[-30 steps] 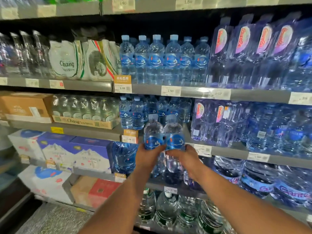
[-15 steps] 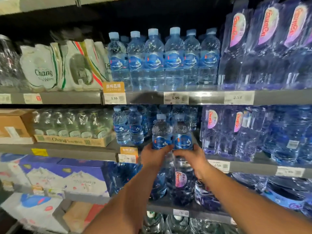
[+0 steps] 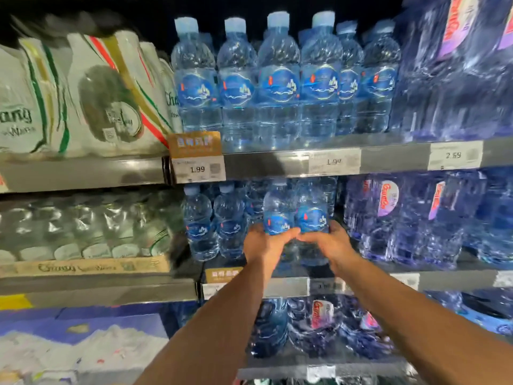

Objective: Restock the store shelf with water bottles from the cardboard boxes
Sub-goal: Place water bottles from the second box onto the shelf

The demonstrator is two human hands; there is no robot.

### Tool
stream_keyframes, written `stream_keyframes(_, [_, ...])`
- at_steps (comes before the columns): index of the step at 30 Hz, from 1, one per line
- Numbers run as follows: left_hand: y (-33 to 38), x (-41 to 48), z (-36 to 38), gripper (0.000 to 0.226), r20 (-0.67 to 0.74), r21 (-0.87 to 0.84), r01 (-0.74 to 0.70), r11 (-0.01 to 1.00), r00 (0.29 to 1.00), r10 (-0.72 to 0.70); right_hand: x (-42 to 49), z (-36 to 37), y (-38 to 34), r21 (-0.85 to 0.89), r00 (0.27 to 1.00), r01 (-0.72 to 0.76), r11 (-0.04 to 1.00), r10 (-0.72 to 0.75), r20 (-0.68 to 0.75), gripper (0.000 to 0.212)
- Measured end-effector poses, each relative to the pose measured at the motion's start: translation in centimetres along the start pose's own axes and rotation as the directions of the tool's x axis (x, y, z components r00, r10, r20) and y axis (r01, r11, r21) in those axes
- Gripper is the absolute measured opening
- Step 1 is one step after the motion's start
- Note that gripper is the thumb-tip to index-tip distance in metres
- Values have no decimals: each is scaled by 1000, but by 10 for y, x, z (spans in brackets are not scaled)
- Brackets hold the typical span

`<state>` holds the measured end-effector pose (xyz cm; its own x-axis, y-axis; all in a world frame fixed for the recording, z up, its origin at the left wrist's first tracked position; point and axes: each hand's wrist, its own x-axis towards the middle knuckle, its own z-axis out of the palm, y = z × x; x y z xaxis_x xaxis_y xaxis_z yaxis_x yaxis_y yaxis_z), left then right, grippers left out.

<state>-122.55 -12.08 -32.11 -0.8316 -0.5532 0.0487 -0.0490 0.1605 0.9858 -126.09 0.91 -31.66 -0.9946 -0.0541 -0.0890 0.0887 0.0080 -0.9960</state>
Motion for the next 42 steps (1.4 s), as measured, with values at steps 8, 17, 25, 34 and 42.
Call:
stream_keyframes(8, [-25,11,8,44,-91,75,-135,988,986,141,21,10,26,20,1000,20,1000,-20,4,67])
stream_keyframes(17, [-37,3,5,69,-205,182,-228,957,943,263,21,24,35,-158,986,165,974,-159,50,61])
stream_keyframes(25, [-41,-3,10,81,-238,298,-130,946,949,206,16,22,32,-453,994,44,890,-85,-70,65])
stream_keyframes(34, [-34,-4,5,73,-282,328,-45,944,949,143,15,28,32,-559,998,65,826,-62,24,52])
stream_keyframes(42, [-25,0,8,73,-340,295,55,954,939,51,11,39,29,-571,991,2,821,-77,-107,52])
